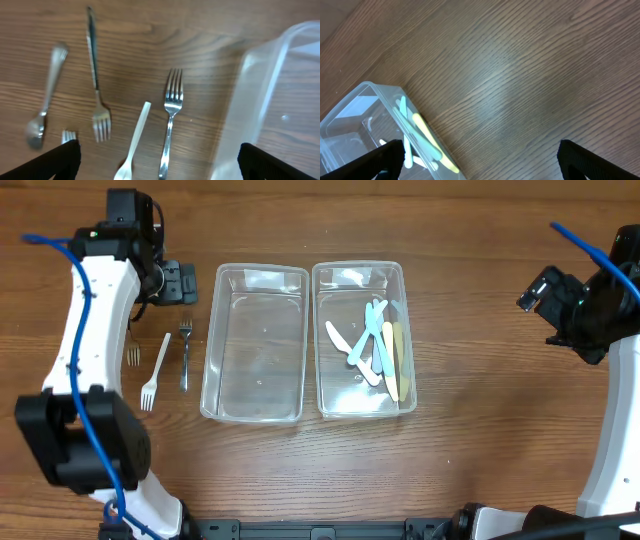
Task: Pack container
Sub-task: 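Lower the left gripper onto a metal fork and grasp it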
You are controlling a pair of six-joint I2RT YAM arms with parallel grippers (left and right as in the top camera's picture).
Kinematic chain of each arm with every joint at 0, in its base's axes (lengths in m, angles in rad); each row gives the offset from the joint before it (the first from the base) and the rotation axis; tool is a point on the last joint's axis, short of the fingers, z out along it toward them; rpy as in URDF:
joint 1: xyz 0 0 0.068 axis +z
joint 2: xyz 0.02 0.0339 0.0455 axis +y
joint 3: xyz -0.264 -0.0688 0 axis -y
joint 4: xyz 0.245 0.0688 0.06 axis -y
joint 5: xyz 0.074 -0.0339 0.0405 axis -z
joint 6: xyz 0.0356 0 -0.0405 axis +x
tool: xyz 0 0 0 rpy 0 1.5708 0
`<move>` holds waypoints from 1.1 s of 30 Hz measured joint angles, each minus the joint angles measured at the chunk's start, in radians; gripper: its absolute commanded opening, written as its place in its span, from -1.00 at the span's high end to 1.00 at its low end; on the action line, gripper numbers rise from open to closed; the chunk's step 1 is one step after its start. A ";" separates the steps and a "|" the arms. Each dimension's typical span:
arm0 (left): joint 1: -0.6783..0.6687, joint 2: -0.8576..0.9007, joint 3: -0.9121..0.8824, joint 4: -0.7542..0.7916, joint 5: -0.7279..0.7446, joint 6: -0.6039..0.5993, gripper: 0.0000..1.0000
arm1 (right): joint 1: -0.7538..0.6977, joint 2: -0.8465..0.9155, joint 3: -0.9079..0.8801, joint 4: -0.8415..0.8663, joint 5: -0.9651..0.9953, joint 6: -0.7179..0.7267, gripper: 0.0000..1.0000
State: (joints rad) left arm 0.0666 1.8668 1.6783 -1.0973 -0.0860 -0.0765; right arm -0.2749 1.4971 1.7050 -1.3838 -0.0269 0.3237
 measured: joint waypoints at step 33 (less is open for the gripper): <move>0.006 0.224 -0.152 0.212 0.079 0.106 -0.93 | 0.000 0.000 0.000 0.004 0.000 -0.010 -1.00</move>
State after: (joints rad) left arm 0.0727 2.0903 1.5265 -0.8856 -0.0074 0.0299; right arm -0.2749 1.4971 1.7050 -1.3800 -0.0269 0.3138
